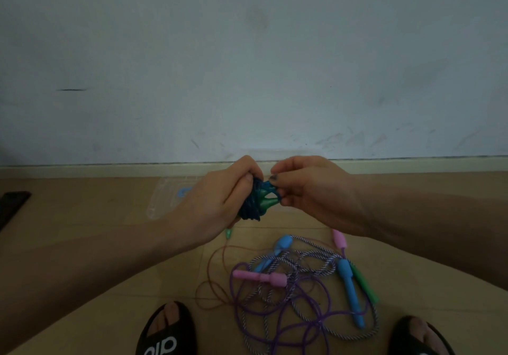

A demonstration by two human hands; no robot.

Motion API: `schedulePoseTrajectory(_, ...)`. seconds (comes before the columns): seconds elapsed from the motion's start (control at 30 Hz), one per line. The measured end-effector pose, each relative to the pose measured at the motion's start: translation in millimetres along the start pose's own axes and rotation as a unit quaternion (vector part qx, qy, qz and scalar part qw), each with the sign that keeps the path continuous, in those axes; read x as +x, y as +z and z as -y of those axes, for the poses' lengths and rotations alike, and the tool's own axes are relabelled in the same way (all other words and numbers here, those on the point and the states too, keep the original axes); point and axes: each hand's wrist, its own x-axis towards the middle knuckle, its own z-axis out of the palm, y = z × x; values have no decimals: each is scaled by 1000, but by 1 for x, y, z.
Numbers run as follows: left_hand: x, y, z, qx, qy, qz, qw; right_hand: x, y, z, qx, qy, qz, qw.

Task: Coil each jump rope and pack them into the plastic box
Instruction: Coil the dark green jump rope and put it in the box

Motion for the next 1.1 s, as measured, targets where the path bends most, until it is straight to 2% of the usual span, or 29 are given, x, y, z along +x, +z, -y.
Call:
schedulePoseTrajectory(0.2, -2, 2, 0, 3, 0, 5, 1000, 3, 2, -5, -6, -20, -27, 999)
schedulePoseTrajectory(0.4, 0, 0, -3, -7, -6, 2, 1000, 7, -1, -2, 13, -5, -14, 1000)
schedulePoseTrajectory(0.77, -2, -1, -2, -12, 11, 20, 1000, 5, -7, 0, 12, 83, 131, 988)
schedulePoseTrajectory(1.1, 0, -1, -11, -81, -15, -6, 997, 3, -3, 8, -9, 8, 86, 996)
